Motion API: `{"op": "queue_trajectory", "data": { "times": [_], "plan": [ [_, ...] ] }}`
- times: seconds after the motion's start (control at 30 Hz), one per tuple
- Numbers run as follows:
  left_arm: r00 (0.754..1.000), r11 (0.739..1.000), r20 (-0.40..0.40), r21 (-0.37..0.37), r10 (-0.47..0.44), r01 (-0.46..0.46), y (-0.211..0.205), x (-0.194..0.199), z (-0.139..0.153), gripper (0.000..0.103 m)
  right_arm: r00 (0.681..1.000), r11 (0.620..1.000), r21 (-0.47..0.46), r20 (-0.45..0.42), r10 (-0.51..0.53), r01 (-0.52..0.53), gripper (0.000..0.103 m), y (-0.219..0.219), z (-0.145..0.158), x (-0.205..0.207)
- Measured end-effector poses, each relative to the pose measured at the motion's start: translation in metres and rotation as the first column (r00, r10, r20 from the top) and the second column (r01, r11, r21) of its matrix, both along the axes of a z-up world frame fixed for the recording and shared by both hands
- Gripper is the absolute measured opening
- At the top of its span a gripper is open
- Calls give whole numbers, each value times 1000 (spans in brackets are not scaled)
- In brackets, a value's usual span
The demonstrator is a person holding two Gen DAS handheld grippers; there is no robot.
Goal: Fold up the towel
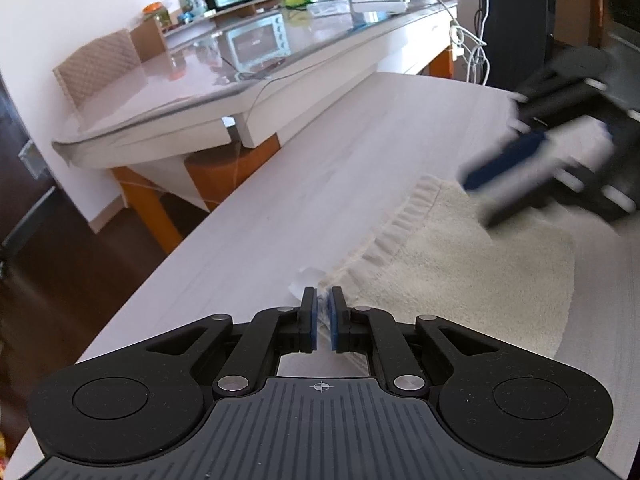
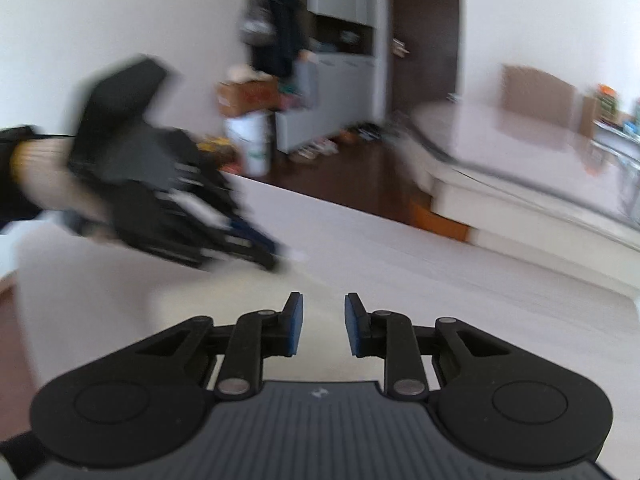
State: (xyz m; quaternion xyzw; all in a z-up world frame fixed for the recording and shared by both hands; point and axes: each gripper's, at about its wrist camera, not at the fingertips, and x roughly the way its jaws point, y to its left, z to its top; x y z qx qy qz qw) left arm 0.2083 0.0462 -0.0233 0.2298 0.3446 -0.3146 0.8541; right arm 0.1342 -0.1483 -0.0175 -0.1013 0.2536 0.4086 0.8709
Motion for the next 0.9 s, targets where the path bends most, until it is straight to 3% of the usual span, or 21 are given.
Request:
{"op": "queue_trajectory", "data": {
  "times": [0.2,0.4,0.63,0.77,0.9],
  "plan": [
    [1000,1000,-8,7,-2,3,0,0,1,7,993,992,-26,10,120,-120,21,40,-10,-29],
    [1000,1000,-9,13,-10,10,0,0,2,8,979,981,-49,-91,182,-186,20,60,-34,-25],
    [1000,1000,-9,0,-14,14,2,2,0,8,977,979,20,-69,202,-201,20,53,-18,-29],
    [1000,1000,-9,-3,-10,10,2,2,0,8,967,971,-29,-106,232,-237,21,68,-30,-29],
    [1000,1000,-8,-7,-6,6,3,1,-1,9,969,977,21,-126,212,-211,21,61,-28,-27]
  ]
}}
